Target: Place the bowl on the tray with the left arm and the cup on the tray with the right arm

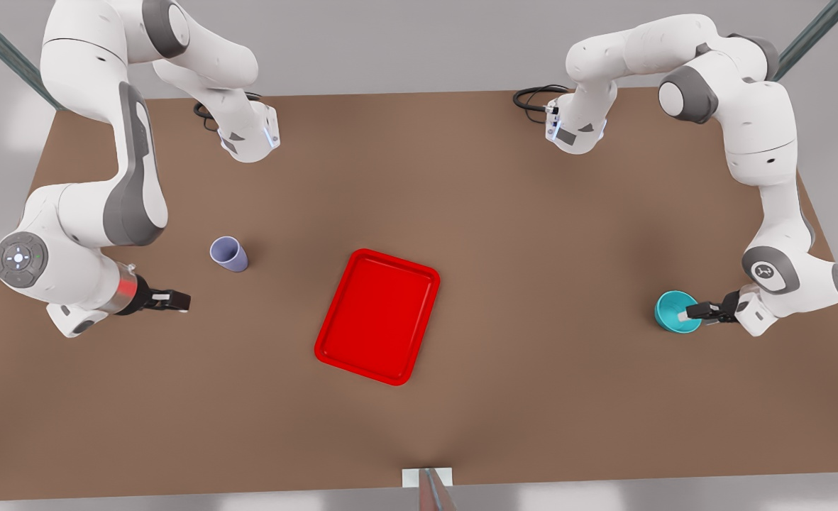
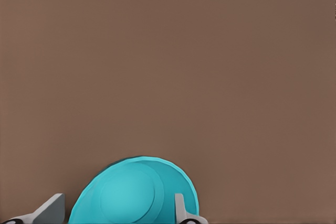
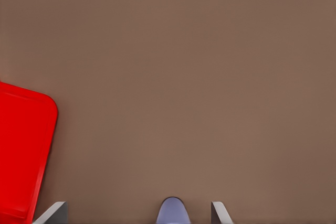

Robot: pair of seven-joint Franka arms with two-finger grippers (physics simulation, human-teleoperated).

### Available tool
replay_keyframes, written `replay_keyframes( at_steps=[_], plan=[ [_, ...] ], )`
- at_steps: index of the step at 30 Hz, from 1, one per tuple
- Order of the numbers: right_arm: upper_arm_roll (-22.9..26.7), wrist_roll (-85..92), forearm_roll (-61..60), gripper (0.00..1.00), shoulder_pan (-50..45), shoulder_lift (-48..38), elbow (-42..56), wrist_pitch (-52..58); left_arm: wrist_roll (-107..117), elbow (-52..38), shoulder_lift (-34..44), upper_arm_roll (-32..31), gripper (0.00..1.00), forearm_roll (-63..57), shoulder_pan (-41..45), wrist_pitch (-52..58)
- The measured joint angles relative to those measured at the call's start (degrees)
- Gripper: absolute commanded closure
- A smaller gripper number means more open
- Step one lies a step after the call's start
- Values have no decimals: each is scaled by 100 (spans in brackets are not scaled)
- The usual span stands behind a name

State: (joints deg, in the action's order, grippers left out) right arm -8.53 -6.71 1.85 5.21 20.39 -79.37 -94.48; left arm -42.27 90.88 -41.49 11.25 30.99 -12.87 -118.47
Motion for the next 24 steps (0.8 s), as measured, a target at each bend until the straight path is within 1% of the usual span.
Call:
replay_keyframes(
  at_steps=[12,13,14,15,16,20,21,22,23,24],
  plan=[
    [-9,189,-9,0,177,-9,9,-26,-35,35,-281,27,0,-153,-31,-36],
    [-9,188,-9,0,171,-9,0,-33,-35,35,-304,42,2,-170,-32,-36],
    [-8,205,-9,0,203,0,8,-51,-35,35,-307,52,36,-185,-31,-36],
    [-8,160,-9,0,178,0,4,-53,-35,60,-325,53,53,-215,-31,-36],
    [-9,145,-6,0,135,0,8,-53,-36,61,-333,53,59,-251,-31,-37],
    [-9,144,-8,0,140,0,1,-53,-45,61,-343,171,64,-9,-13,-26],
    [-9,144,-14,0,130,0,5,-50,-40,53,-343,184,69,-112,-14,-36],
    [-17,144,-17,0,138,0,1,-53,-28,45,-335,185,75,-218,-13,-36],
    [-17,144,-10,0,140,0,0,-47,-27,44,-327,185,75,-301,-5,-36],
    [-17,144,-14,0,138,0,0,-50,-29,44,-317,185,79,-364,-5,-36]
  ],
)
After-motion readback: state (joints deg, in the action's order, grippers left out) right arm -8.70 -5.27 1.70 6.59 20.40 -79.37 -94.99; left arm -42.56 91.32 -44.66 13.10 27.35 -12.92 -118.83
